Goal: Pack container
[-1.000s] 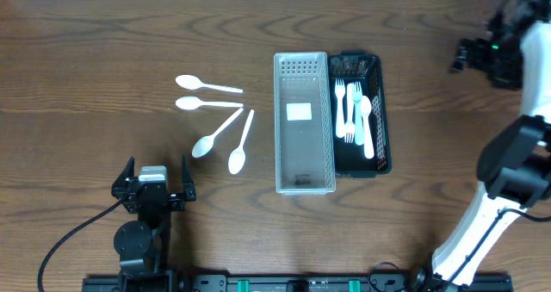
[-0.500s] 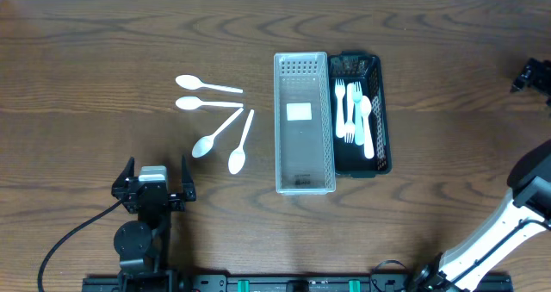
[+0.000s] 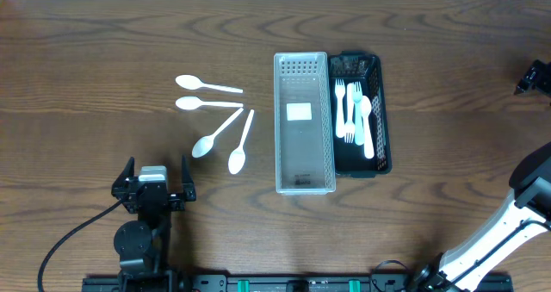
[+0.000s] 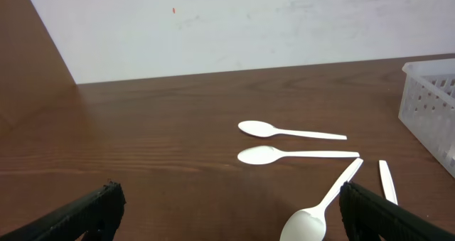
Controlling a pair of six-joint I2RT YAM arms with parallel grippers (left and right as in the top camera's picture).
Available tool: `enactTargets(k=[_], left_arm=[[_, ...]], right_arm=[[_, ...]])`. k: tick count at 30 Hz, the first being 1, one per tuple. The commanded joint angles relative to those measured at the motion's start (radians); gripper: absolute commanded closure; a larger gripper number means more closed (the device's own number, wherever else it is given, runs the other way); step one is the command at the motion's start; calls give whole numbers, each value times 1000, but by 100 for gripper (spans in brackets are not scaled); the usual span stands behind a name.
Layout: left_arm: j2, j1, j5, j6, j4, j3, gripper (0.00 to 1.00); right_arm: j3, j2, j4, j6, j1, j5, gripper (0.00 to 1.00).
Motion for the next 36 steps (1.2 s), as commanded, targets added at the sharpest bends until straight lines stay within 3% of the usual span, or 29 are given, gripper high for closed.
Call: enactTargets(k=[1,5,12,16,22,24,29,32,36], left_arm=[[-5,5,-4,-29,-7,-29,2],[-5,5,13,-170,25,-20,2],[85,5,57,-143,8,141,2],[302,5,105,-128,-97,364,2],[750,5,276,-128,-452,805,2],[863,5,319,-133,-504,902,2],[1101,5,328,-39,-640,1038,2],[1242,4,275,-93,-758,1092,2],[1365,-5,276,-109,-797,1100,2]], right_arm=[[-2,-25,1,17,6,7,1],[-2,-25,3,17,6,7,1],[-2,-25,3,17,6,7,1],[-2,-25,3,17,6,7,1],[-2,-25,3,17,6,7,1],[-2,-25,3,17,6,7,1],[-2,-25,3,17,6,7,1],[-2,-25,3,17,6,7,1],[-2,-25,3,17,6,7,1]])
